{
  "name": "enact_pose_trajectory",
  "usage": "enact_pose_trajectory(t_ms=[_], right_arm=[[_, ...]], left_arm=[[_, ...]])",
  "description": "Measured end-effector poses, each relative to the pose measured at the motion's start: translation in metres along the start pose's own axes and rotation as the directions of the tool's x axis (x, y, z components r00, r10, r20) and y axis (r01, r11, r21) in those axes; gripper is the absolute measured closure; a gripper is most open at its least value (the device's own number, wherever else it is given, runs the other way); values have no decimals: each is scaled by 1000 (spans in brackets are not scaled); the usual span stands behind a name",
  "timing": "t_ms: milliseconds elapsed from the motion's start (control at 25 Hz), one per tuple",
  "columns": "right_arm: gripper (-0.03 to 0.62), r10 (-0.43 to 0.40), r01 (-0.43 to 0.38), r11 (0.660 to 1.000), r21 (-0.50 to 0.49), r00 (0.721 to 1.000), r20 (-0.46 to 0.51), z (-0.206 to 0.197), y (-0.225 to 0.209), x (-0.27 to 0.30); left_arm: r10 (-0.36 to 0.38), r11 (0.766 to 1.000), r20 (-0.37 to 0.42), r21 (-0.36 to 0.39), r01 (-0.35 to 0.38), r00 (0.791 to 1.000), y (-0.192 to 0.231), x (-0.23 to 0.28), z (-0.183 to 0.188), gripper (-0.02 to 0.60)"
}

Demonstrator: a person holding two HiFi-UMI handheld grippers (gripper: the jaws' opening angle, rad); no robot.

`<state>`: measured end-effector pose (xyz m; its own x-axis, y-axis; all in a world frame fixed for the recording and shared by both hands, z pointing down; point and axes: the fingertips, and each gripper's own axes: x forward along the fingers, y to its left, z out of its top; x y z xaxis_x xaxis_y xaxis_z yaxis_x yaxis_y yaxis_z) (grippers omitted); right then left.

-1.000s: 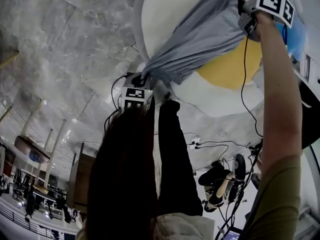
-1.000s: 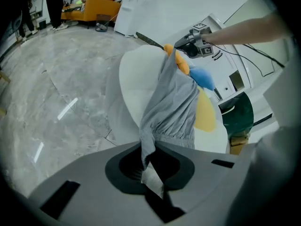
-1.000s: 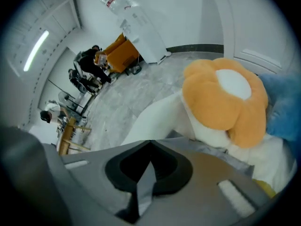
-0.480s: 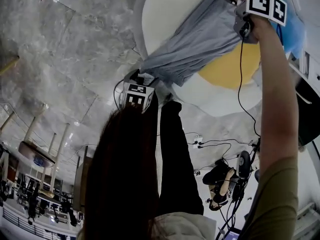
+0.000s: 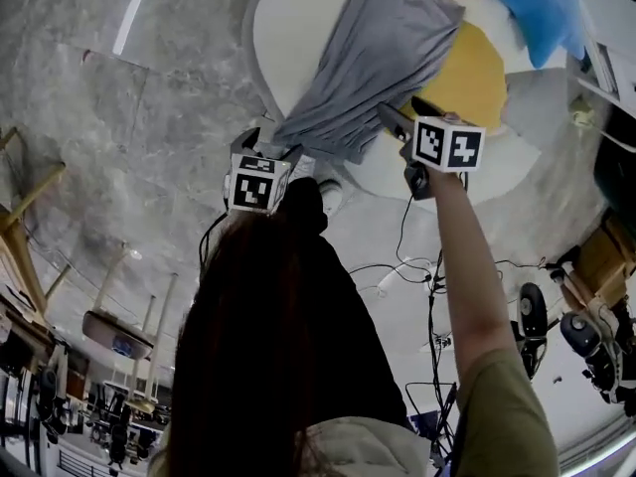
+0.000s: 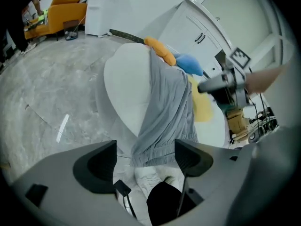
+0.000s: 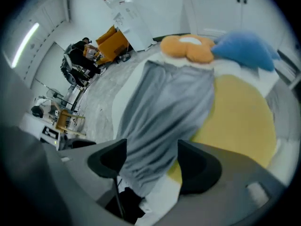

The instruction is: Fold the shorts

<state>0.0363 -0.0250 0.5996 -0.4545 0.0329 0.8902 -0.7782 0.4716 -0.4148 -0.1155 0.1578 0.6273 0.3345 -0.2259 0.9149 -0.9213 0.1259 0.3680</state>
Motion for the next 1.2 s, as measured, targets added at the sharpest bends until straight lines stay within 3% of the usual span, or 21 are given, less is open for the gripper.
enact_pose_trajectory(t_ms=[160, 280, 560, 880, 1000, 1120, 1200], right_arm=[[263, 21, -9, 986, 169, 997, -72, -120, 13, 20], [263, 31, -17, 974, 224, 998, -56, -161, 23, 37], [264, -18, 12, 990, 143, 999, 39, -159, 27, 64], [294, -146, 146, 984, 106, 989, -3, -177, 27, 82], [375, -121, 115, 983, 142, 992, 28, -180, 34, 84], [491, -36, 31, 988, 154, 999, 30, -187, 41, 87], [504, 42, -46, 989, 141, 999, 29, -188, 44, 86]], left_arm=[[12, 999, 2, 43, -12, 1000, 5, 7, 3, 212], [-7, 997, -28, 82, 10, 1000, 2, 18, -9, 212], [-7, 990, 25, 139, 4, 1000, -5, 32, -11, 212], [-2, 989, 43, 151, -5, 999, -2, 41, -19, 212], [-9, 983, 22, 182, 4, 1000, -2, 46, -21, 212], [-24, 980, -16, 197, 27, 1000, -2, 50, -27, 212], [-40, 977, -41, 208, 48, 998, -1, 52, -30, 212]])
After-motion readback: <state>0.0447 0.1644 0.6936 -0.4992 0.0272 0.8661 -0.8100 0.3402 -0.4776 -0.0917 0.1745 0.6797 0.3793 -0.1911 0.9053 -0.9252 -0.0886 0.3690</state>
